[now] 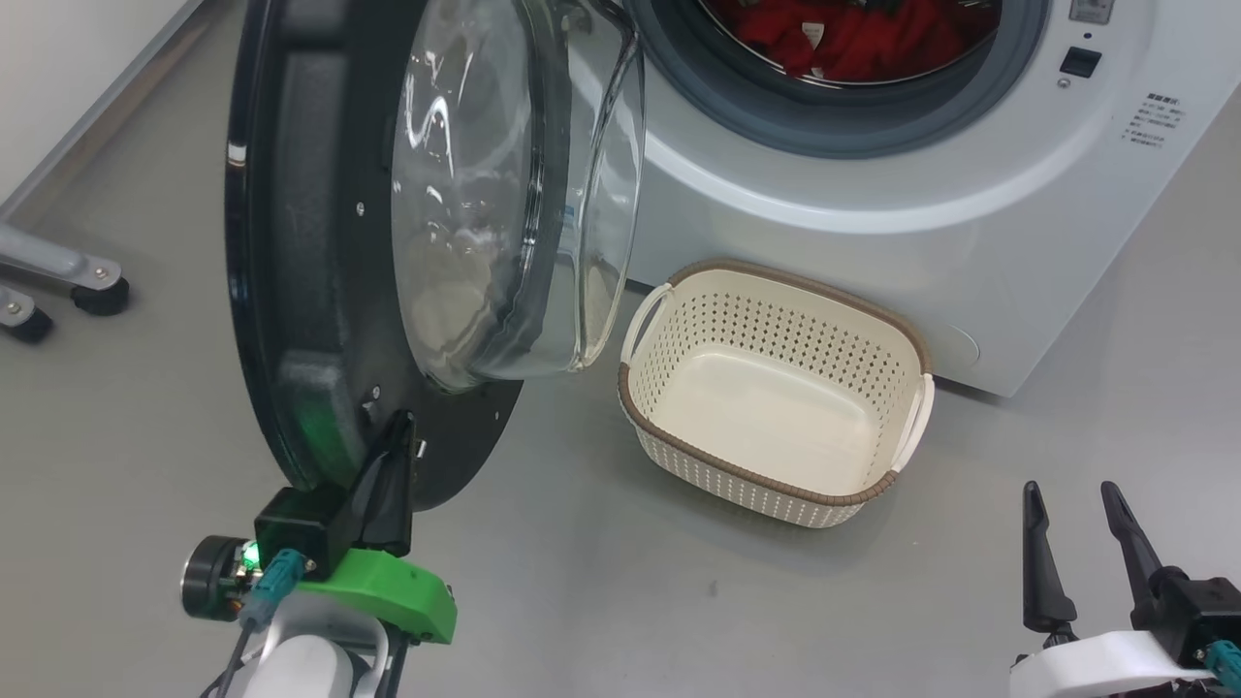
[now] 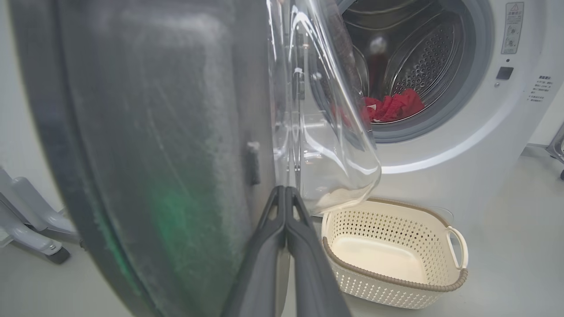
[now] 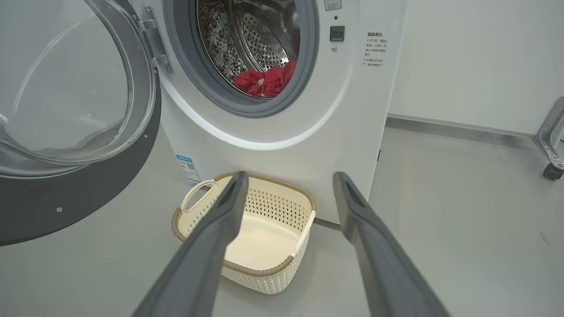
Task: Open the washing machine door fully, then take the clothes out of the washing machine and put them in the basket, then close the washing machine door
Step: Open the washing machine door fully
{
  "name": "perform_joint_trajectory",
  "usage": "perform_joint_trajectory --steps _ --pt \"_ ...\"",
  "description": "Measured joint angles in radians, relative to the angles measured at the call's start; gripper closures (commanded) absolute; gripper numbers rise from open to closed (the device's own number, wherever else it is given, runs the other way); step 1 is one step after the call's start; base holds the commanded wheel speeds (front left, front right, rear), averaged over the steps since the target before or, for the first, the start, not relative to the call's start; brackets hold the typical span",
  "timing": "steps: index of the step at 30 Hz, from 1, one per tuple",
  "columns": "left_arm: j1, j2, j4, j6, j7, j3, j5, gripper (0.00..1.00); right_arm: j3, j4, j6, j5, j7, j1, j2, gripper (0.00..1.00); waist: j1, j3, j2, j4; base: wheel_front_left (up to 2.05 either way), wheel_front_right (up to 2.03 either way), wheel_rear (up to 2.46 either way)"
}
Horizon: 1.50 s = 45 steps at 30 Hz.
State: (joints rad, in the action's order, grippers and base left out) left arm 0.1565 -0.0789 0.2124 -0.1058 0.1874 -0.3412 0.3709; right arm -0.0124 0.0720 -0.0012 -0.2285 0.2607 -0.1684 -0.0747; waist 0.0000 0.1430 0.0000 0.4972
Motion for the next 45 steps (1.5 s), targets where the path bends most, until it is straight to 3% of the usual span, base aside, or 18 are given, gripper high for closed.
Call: perform_joint_trajectory --steps 27,45 --pt "0.121 -0.031 0.075 -0.004 0.018 0.193 0.038 1.00 -0.006 -0.002 0.021 0.007 0.000 0.043 -0.025 0.00 0.0000 0.080 0.0000 -0.019 0.00 0.00 0.00" --pt "0.225 -0.067 0.203 -0.008 0.034 0.324 0.103 1.00 -0.020 -0.011 0.027 0.011 0.000 0.085 -0.047 0.00 0.0000 0.139 0.0000 -0.051 0.00 0.00 0.00"
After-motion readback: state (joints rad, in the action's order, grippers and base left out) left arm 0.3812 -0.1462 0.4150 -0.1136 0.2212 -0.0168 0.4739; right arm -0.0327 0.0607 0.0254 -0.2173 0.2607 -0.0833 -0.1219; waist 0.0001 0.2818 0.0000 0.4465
